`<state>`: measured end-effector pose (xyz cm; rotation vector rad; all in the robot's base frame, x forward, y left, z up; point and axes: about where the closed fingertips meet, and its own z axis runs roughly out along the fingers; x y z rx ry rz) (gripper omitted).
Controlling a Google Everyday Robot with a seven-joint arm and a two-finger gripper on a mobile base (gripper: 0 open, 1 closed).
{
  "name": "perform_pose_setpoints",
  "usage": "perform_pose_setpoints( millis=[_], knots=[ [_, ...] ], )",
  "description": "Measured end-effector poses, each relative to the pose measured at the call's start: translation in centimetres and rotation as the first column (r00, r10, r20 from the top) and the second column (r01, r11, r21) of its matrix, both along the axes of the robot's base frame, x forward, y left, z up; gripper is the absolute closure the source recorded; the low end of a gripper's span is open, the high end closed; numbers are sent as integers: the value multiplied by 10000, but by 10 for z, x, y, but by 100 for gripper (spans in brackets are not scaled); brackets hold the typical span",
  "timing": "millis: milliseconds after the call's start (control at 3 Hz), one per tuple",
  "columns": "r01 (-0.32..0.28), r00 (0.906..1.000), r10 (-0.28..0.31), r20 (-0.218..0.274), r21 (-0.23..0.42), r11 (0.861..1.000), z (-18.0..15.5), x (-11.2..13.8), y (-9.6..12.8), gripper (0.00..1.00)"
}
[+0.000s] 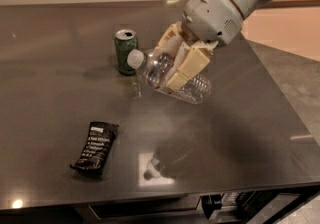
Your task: Place water bottle upright
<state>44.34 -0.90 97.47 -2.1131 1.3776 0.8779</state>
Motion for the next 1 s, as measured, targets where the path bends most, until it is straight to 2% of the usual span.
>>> perform_pose_setpoints(
  millis=[333,667,1000],
  knots=[
    [1278,9850,-1066,-1360,1582,9791,11,-2,-8,100],
    [2199,9581,-1453,-2468,3092,9252,21,-7,-16,100],
    [2709,9386,-1406,-3151,4204,8660,22,-8,-22,100]
  ],
)
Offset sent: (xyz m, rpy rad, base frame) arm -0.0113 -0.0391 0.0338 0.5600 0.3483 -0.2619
